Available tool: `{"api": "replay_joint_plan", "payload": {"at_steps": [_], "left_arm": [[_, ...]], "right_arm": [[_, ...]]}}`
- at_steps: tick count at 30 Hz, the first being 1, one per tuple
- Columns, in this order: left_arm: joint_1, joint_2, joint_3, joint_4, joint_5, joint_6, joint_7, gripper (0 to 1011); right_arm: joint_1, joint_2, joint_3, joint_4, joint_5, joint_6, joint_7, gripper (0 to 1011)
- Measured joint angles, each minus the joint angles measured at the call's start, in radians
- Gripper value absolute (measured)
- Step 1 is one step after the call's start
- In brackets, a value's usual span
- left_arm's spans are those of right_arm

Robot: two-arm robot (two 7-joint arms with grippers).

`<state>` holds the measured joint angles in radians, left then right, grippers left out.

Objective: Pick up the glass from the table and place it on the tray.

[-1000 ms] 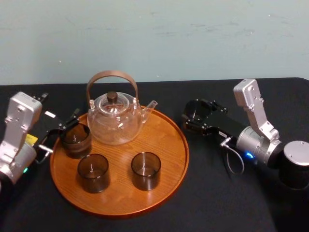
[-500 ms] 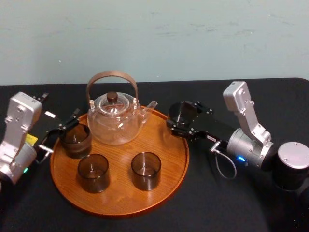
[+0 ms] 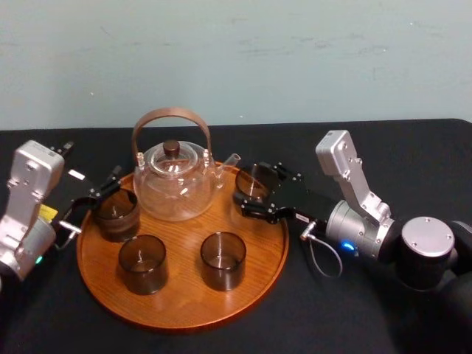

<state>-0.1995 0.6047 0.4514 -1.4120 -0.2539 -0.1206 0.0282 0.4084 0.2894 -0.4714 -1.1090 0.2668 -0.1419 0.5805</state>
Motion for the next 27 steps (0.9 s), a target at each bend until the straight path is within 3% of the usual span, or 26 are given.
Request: {"api": "replay_joint_plan", "payload": {"at_steps": [27], "left_arm": [[0.000,0.000,0.000,0.000,0.000,0.000,0.000,1001]], "right_arm": [[0.011,-0.003,-0.021,0.026,0.005,-0.002,0.003,905]]}}
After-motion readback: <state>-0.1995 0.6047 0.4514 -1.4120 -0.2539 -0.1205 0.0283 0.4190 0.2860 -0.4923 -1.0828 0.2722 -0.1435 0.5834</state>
